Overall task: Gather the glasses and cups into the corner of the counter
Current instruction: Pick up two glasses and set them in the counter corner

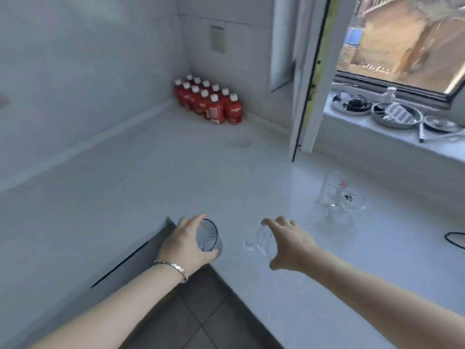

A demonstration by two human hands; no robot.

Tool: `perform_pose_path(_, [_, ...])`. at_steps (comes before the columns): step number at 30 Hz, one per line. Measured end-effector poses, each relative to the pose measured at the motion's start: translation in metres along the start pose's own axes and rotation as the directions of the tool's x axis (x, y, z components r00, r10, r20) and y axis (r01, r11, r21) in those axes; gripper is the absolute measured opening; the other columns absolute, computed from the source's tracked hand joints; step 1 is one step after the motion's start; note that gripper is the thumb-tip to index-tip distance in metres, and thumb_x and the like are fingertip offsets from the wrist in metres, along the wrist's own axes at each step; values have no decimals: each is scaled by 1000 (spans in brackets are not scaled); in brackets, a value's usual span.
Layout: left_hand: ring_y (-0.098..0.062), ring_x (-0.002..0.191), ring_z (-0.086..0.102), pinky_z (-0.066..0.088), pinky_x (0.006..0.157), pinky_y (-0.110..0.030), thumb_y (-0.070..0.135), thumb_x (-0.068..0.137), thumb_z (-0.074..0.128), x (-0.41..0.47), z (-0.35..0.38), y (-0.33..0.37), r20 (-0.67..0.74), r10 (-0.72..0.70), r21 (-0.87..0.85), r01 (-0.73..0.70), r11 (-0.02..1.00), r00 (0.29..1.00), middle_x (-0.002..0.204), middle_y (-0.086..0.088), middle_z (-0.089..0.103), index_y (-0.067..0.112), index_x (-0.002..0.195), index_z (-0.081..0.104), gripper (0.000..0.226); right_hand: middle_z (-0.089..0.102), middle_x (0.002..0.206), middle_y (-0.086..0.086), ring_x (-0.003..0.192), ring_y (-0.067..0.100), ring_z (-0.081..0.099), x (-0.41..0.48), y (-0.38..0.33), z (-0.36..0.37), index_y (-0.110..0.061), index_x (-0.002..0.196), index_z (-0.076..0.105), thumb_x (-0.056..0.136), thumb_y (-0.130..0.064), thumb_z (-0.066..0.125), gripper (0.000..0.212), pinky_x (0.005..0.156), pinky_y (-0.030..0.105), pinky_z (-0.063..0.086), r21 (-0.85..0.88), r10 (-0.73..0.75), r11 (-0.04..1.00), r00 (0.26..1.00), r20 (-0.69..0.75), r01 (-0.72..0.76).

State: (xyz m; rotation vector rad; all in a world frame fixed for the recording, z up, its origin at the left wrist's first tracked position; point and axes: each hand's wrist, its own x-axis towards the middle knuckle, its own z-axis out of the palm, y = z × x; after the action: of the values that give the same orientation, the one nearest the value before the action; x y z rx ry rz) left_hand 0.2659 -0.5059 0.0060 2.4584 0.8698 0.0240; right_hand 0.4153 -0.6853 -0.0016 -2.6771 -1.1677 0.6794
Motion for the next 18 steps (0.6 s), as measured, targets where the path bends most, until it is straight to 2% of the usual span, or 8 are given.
perform_pose_path(3, [-16,110,57,47,89,-25,37,60,80,-41,-44,-75,-110,-150,-47,145,988,983,128,4,49,32,132,44,81,40,132,1,120,27,42,23,-89,10,-32,137,29,62,-29,78,90,82,36,50,-80,-163,983,985,46,167])
perform_pose_path(7, [-18,113,57,46,92,-26,38,63,77,-108,-100,-174,-218,-319,-87,307,948,922,130,5,47,34,132,42,78,44,127,-2,114,24,47,34,-217,36,-34,134,33,61,-29,74,84,75,30,47,-153,-338,926,939,69,345])
perform_pose_path(9, [-18,113,57,46,93,-25,38,63,76,-144,-126,-223,-253,-387,-107,372,922,887,130,4,47,34,133,42,78,44,127,-1,115,24,47,32,-282,50,-34,135,32,60,-29,75,87,77,29,47,-154,-410,894,906,101,421])
perform_pose_path(14, [-17,112,56,47,89,-26,41,65,73,-229,-184,-328,-297,-492,-79,493,867,818,132,6,45,36,133,38,76,46,126,-3,112,21,51,25,-428,81,-36,135,31,61,-32,76,88,74,26,41,-137,-557,801,809,186,583])
perform_pose_path(18, [-18,112,55,48,89,-28,43,66,71,-279,-221,-392,-338,-571,-100,575,812,748,131,5,44,35,134,37,76,45,128,-4,115,21,50,22,-525,103,-37,136,30,62,-33,75,87,77,26,43,-186,-632,715,737,242,674])
